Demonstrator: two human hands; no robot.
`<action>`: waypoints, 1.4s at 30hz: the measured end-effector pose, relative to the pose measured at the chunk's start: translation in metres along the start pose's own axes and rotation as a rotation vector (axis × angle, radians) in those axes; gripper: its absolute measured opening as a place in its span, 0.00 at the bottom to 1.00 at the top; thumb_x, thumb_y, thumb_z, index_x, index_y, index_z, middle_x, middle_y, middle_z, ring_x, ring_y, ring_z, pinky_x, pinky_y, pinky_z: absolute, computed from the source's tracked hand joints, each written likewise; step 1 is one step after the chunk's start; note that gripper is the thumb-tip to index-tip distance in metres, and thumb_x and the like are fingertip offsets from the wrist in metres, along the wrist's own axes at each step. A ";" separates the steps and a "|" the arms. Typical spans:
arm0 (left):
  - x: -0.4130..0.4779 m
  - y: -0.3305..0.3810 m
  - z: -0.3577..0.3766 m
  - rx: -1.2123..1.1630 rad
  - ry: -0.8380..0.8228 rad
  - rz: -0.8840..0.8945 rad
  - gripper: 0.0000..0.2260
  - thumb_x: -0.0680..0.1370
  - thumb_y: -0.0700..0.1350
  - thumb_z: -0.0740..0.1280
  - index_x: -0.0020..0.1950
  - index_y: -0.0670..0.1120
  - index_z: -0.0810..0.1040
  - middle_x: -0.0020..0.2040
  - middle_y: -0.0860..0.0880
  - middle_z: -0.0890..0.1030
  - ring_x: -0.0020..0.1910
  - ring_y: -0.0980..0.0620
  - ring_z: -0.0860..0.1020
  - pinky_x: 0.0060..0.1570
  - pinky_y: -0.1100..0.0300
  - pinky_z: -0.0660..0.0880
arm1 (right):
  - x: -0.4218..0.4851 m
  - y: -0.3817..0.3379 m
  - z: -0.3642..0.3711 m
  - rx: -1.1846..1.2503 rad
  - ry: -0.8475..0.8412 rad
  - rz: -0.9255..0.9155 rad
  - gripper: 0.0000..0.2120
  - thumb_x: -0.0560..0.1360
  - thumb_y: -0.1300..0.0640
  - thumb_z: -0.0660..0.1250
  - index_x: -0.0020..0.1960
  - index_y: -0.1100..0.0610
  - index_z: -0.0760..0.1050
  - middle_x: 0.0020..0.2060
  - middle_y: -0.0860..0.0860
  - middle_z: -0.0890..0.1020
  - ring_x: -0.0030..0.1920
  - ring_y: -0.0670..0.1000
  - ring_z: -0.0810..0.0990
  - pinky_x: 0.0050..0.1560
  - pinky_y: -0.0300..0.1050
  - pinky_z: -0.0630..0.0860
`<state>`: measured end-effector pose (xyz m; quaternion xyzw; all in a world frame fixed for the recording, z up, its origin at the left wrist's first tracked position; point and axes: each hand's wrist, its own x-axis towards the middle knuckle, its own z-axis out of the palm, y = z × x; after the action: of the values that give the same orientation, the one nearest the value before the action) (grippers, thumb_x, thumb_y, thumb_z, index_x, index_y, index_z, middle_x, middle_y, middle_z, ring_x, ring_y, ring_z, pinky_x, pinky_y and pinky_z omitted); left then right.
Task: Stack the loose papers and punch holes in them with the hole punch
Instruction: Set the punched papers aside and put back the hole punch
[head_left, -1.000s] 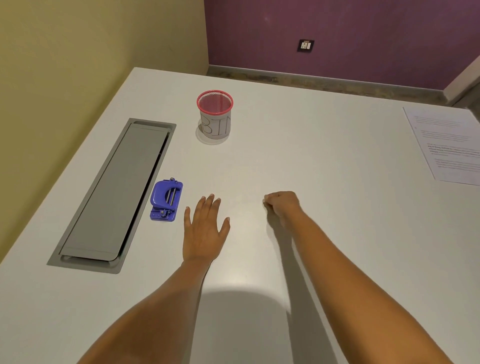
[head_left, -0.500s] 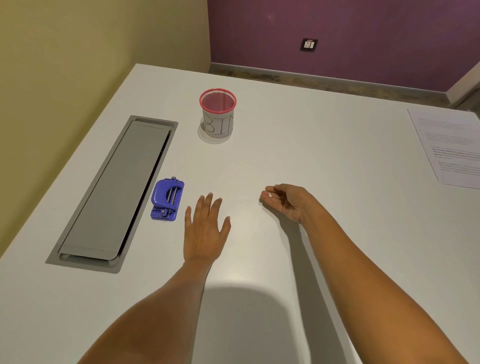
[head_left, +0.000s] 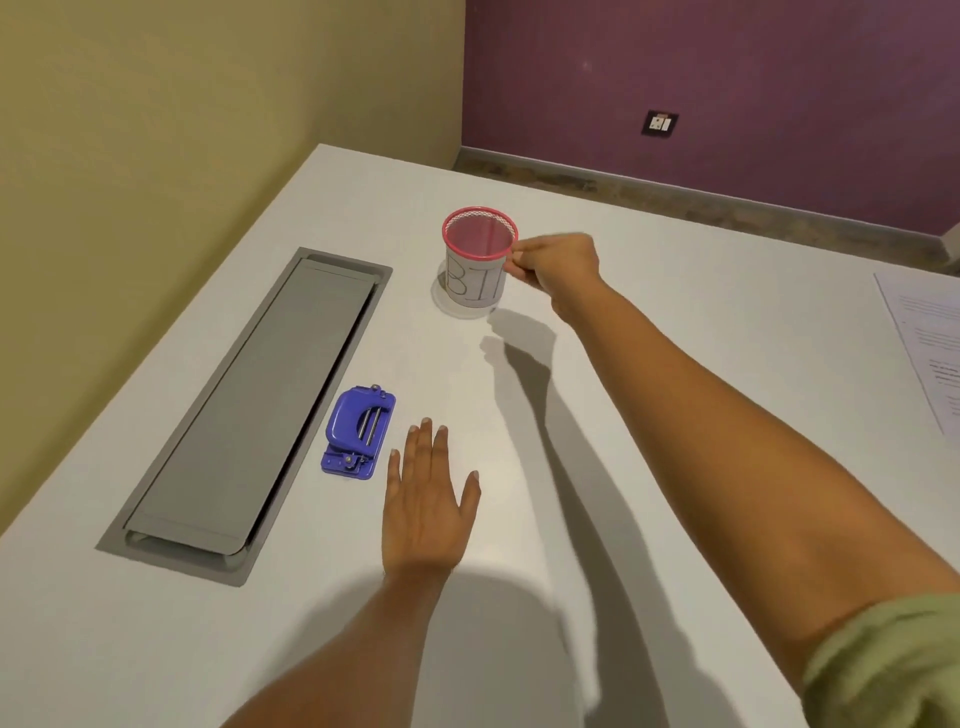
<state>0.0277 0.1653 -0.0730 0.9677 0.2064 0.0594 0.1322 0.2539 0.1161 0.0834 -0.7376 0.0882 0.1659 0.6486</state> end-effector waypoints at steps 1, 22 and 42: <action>0.000 0.000 0.001 0.005 0.011 -0.001 0.28 0.76 0.55 0.49 0.71 0.42 0.66 0.72 0.43 0.67 0.72 0.47 0.66 0.74 0.52 0.51 | 0.007 -0.006 0.007 -0.088 0.030 -0.060 0.08 0.72 0.71 0.67 0.50 0.68 0.80 0.44 0.60 0.81 0.42 0.54 0.81 0.45 0.42 0.82; -0.004 -0.006 0.022 0.126 0.456 0.162 0.21 0.77 0.49 0.63 0.66 0.37 0.73 0.67 0.40 0.74 0.67 0.45 0.72 0.60 0.47 0.74 | 0.050 -0.014 0.055 -0.683 0.129 -0.427 0.10 0.75 0.65 0.64 0.54 0.60 0.81 0.55 0.56 0.81 0.56 0.54 0.79 0.57 0.46 0.76; 0.000 -0.004 0.010 0.042 0.116 0.043 0.26 0.76 0.54 0.52 0.69 0.42 0.69 0.69 0.43 0.71 0.69 0.46 0.71 0.69 0.52 0.55 | -0.022 0.055 0.022 -0.411 0.129 -0.507 0.12 0.74 0.65 0.58 0.49 0.61 0.80 0.47 0.57 0.83 0.47 0.54 0.80 0.51 0.45 0.76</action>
<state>0.0284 0.1665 -0.0836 0.9694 0.1940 0.1138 0.0984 0.2121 0.1285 0.0383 -0.8604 -0.0926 -0.0337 0.5000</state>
